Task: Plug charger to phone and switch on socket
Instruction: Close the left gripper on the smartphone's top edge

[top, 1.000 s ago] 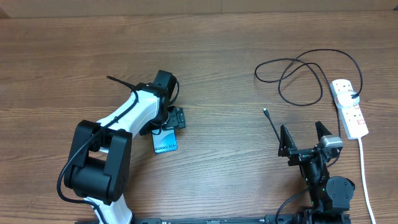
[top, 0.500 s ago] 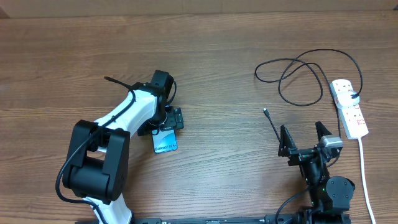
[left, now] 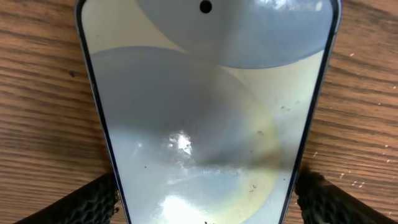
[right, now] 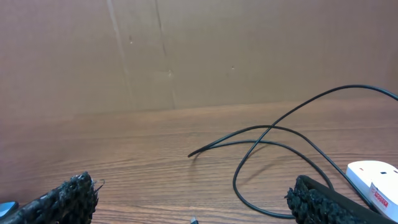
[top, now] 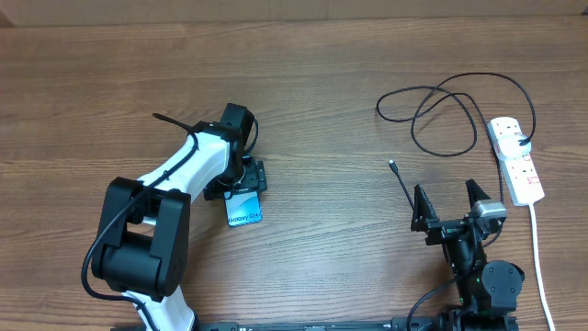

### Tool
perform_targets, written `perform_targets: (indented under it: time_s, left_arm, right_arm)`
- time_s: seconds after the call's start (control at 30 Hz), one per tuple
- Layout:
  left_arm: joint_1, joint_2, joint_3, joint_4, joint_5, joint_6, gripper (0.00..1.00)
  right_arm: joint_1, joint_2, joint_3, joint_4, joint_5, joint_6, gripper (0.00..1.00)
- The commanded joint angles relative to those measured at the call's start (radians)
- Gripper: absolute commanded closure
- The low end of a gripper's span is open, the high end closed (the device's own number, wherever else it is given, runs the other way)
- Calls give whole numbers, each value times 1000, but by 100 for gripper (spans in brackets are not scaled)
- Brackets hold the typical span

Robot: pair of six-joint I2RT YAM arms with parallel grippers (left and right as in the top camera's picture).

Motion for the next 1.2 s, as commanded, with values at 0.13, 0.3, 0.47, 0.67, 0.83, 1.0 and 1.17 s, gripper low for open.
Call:
perform_targets:
  time_s: [0.13, 0.3, 0.47, 0.67, 0.83, 1.0, 1.17]
  left_arm:
    - [20, 139, -98, 15, -34, 15, 25]
    - [20, 139, -98, 18, -33, 14, 34]
    - [20, 139, -98, 15, -33, 14, 39]
    - [21, 139, -96, 13, -12, 14, 41]
    - [21, 138, -68, -16, -10, 15, 44]
    - [21, 138, 8, -83, -11, 16, 47]
    - [21, 138, 84, -143, -11, 16, 48]
  right_arm:
    - [6, -8, -10, 5, 4, 2, 0]
    - [6, -8, -10, 5, 4, 2, 0]
    - [6, -8, -10, 5, 4, 2, 0]
    - [6, -8, -10, 5, 4, 2, 0]
    - [6, -8, -10, 5, 3, 2, 0]
    - [6, -8, -10, 5, 4, 2, 0]
    - [6, -8, -10, 5, 4, 2, 0]
